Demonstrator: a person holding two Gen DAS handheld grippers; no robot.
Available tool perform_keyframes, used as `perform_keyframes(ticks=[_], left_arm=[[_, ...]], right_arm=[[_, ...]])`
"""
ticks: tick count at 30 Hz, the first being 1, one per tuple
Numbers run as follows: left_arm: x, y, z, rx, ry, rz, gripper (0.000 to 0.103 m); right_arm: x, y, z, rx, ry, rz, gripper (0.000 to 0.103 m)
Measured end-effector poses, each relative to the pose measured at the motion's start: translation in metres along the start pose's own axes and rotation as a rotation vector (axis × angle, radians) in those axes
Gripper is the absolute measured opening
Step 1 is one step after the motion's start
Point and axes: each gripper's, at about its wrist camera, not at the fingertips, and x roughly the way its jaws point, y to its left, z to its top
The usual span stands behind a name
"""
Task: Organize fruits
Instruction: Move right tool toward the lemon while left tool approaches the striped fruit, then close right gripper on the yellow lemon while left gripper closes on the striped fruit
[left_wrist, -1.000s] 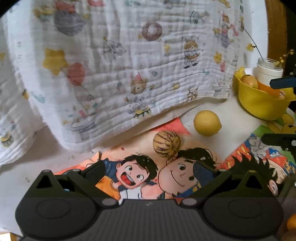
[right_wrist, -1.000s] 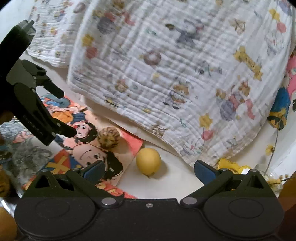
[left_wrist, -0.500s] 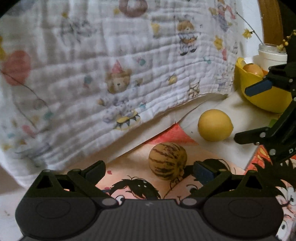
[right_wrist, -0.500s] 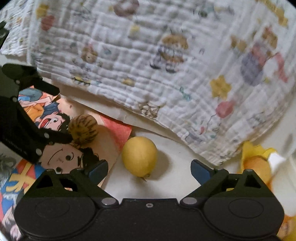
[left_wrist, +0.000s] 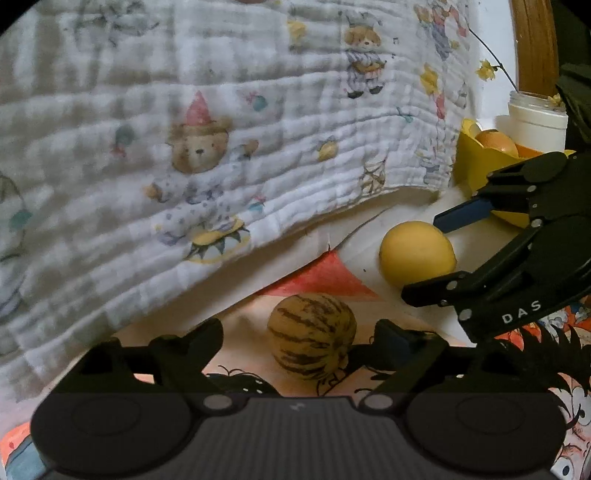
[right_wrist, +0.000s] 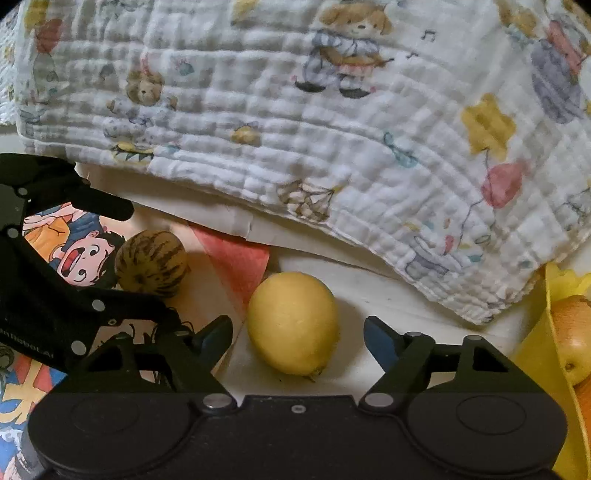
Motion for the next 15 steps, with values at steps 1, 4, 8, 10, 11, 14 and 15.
perform_keyframes(ticks=[1, 4, 8, 10, 11, 14, 15], left_arm=[[0.002, 0.000, 0.001, -0.001, 0.003, -0.002, 0.090], [0.007, 0.000, 0.002, -0.006, 0.011, -0.008, 0.086], [0.009, 0.003, 0.000, -0.016, 0.019, -0.015, 0.082], [0.011, 0.005, -0.001, -0.021, 0.024, -0.016, 0.081], [0.013, 0.005, -0.001, -0.025, 0.025, -0.018, 0.080], [0.014, 0.007, 0.000, -0.036, 0.028, -0.022, 0.079], [0.014, 0.007, 0.000, -0.036, 0.031, -0.021, 0.079]], right_arm=[[0.003, 0.000, 0.000, 0.001, 0.006, 0.002, 0.077], [0.011, -0.001, 0.000, 0.020, 0.018, 0.008, 0.073], [0.018, -0.007, -0.001, 0.061, 0.020, 0.021, 0.069], [0.022, -0.008, -0.001, 0.072, 0.028, 0.026, 0.067], [0.022, -0.011, -0.001, 0.075, 0.028, 0.029, 0.066], [0.028, -0.013, 0.000, 0.082, 0.025, 0.037, 0.066], [0.031, -0.013, 0.000, 0.082, 0.026, 0.039, 0.065]])
